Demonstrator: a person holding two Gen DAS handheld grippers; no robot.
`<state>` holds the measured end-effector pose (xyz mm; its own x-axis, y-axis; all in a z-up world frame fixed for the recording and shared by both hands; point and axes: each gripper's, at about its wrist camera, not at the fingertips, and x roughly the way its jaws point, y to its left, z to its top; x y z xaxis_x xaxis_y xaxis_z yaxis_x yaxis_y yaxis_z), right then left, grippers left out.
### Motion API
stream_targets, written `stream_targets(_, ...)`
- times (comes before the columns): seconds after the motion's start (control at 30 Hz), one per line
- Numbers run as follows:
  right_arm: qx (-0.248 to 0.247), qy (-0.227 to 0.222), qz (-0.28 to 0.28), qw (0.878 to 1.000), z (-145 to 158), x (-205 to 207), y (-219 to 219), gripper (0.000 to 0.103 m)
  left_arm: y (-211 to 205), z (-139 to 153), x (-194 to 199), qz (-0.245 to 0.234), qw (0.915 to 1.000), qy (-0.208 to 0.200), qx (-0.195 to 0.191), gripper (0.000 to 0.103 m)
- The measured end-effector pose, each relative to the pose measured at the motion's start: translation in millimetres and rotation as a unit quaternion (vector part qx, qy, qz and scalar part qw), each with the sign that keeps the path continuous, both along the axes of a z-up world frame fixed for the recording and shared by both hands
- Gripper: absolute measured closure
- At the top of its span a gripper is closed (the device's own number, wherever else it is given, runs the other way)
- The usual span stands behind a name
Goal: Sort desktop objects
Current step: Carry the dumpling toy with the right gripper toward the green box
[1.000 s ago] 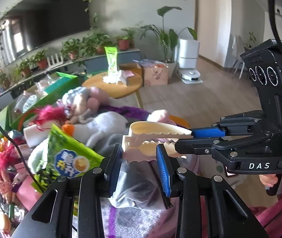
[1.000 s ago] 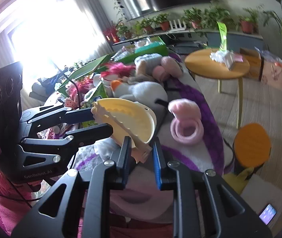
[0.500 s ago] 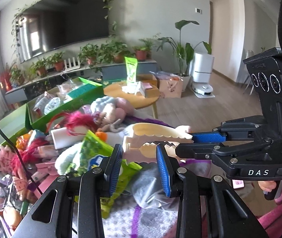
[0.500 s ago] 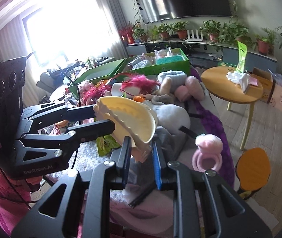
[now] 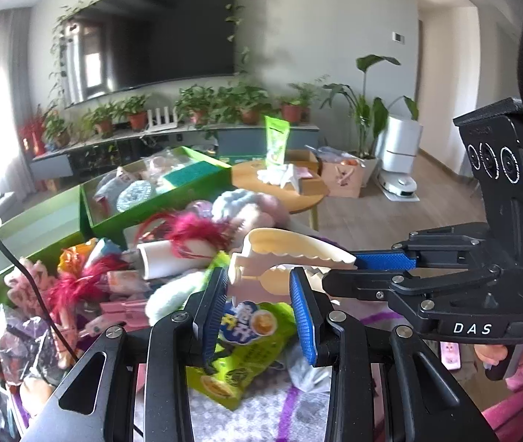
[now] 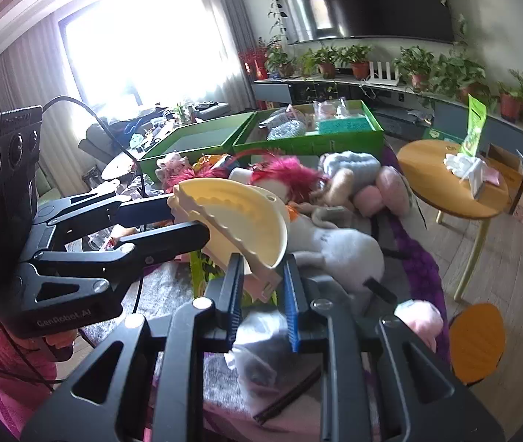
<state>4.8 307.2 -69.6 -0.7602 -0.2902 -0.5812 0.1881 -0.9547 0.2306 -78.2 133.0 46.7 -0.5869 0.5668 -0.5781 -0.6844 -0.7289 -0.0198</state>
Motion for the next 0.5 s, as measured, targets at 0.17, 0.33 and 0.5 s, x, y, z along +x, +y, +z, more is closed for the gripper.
stream_targets(0.17,0.010,0.004,0.016,1.000,6,-14,-12,0.082,-10,4,-10,0.023,0.9997,0.002,0.006,0.068)
stream_targets(0.33,0.016,0.007,0.025,1.000,11,-28,-21,0.082,-19,8,-20,0.042,0.9990,0.004,0.013,0.068)
stream_targets(0.5,0.020,0.012,0.031,0.999,17,-38,-28,0.082,-26,11,-25,0.056,0.9982,0.010,0.017,0.068)
